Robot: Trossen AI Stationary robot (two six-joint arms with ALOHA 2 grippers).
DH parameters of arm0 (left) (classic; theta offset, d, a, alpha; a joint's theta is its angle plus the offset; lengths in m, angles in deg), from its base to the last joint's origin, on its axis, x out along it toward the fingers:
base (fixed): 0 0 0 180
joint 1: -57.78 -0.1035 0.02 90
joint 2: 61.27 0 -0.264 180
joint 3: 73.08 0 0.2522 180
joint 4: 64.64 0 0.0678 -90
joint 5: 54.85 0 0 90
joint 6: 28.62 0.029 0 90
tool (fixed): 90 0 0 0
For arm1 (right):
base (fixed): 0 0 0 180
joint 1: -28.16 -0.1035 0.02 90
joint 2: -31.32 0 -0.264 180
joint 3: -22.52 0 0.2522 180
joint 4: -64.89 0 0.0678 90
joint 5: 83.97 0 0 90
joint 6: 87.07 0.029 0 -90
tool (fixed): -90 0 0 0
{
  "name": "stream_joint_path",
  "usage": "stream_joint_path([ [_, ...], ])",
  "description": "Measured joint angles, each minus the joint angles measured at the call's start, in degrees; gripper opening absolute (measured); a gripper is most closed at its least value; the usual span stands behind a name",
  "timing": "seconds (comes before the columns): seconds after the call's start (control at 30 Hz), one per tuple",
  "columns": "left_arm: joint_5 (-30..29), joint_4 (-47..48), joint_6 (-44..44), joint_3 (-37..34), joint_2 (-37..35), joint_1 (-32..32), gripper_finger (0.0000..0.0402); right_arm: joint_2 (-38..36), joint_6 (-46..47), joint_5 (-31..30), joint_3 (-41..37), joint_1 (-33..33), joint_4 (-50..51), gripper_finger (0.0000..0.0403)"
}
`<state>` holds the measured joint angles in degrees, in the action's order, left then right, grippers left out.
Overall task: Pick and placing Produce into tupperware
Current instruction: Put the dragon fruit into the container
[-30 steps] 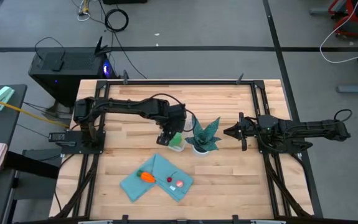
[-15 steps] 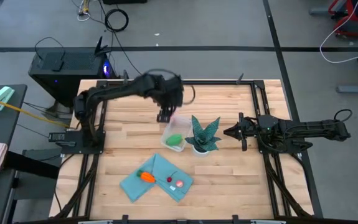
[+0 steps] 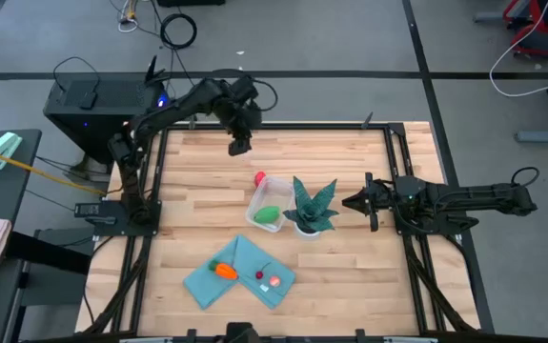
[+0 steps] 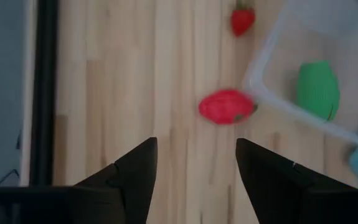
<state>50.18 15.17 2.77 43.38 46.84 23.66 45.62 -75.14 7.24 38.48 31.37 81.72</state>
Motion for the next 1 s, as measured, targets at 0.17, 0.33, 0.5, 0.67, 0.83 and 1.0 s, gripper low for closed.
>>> stream_joint_path([
  [0.17,-0.9,0.4,11.4,0.0,3.5,2.3,0.0209,0.0,-0.3,0.0,0.0,0.0,0.0,0.0045],
  [0.33,-5.5,2.3,25.6,0.0,8.8,4.2,0.0204,0.1,-0.5,0.2,0.0,0.0,0.0,0.0045],
  [0.5,-12.2,5.9,30.0,-0.1,12.3,4.9,0.02,0.1,-1.4,0.4,0.0,0.0,0.0,0.0045],
  [0.67,-16.4,5.7,33.2,0.0,13.0,4.8,0.0191,0.1,-1.4,0.4,0.0,0.0,0.0,0.0045],
  [0.83,-16.2,2.0,34.5,0.0,12.6,4.7,0.0193,0.1,-1.6,0.7,0.0,0.0,0.0,0.0047],
  [1.0,-10.8,-3.5,33.9,0.0,12.5,4.2,0.0203,0.3,-1.6,1.0,0.0,0.0,0.0,0.0056],
])
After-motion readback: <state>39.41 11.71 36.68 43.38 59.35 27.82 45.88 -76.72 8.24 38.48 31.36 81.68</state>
